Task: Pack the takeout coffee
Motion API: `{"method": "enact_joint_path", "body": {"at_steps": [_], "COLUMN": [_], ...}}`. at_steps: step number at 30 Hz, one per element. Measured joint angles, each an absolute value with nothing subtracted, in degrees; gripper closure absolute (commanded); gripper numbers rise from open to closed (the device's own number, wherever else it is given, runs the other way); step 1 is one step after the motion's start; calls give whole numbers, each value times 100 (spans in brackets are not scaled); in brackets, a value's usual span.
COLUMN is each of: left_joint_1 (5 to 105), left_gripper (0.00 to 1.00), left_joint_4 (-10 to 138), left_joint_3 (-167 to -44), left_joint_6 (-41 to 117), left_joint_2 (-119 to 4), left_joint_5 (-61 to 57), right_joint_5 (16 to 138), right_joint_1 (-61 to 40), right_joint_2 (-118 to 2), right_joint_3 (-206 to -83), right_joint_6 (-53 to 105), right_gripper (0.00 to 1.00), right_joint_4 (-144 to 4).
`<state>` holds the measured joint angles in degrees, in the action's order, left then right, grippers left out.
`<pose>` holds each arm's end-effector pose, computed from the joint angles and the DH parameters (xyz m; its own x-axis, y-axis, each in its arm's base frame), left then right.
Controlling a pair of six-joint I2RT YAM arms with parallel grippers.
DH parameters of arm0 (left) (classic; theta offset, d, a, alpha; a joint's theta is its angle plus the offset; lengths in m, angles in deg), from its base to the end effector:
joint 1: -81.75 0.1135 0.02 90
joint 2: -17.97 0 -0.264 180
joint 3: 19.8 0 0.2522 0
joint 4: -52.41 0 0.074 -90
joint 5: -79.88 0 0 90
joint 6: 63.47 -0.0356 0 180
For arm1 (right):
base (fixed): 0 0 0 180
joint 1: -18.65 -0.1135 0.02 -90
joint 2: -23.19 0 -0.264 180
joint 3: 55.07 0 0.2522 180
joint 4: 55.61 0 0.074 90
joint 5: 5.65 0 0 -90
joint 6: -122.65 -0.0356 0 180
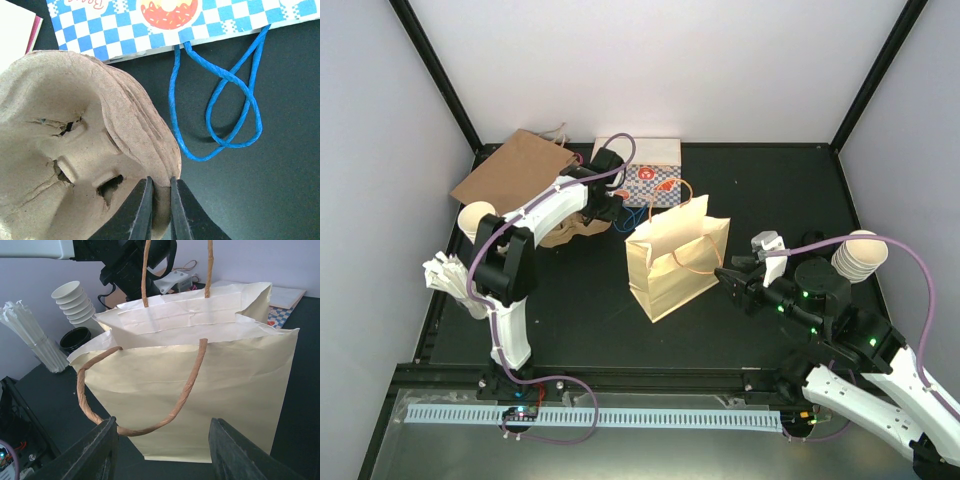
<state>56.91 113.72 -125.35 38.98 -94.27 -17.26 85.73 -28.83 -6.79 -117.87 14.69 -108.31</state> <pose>0.3752 -0.1688 0.2271 -0.9024 0.1820 -0.3906 0.1844 0.9823 0.0318 0.0725 0.0778 0.3448 -0.4411 -0.0249 -0.8971 -0.6155 0.7359 0.2822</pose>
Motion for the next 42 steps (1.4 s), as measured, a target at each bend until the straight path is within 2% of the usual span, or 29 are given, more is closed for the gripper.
{"method": "enact_joint_path", "body": {"at_steps": [3,7,13,18,20,24,31,36,42], "left_joint_1": [5691,5691,5691,5691,5694,5694,5704,5733,5739], "left_gripper": [89,79,73,58,55,61,64,74,79], "left_joint_4": [11372,11381,11425,11431,11433,11433,11436,11436,11436], "left_joint_3": [-12537,-12537,-12537,-12537,-12537,-12537,-12535,-12537,-12537], "left_joint_6": [3898,3900,3900,3902,3900,3898,3900,3904,3911], "left_joint_2": [-9427,-9425,-9425,-9425,-9425,-9425,-9425,-9425,-9425], "left_joint_5": [-1750,-1752,-1691,-1595,-1584,-1586,-1586,-1586,-1591], "right_joint_5": [8573,8573,8573,8573,8573,8573,8573,8571,8571], "right_joint_1": [-2883,-2883,-2883,-2883,-2883,-2883,-2883,-2883,-2883], "right_joint_2": [-679,-679,-679,-679,-679,-679,-679,-679,-679], "right_joint_3": [-11787,-11787,-11787,-11787,-11787,-11784,-11784,-11784,-11784], "right_joint_6": [1469,1469,1467,1467,1467,1467,1467,1467,1469], "right_gripper": [48,48,48,48,48,48,48,48,48], "right_joint_4": [-10831,-10831,-10831,-10831,-10831,-10831,-10833,-10831,-10831]}}
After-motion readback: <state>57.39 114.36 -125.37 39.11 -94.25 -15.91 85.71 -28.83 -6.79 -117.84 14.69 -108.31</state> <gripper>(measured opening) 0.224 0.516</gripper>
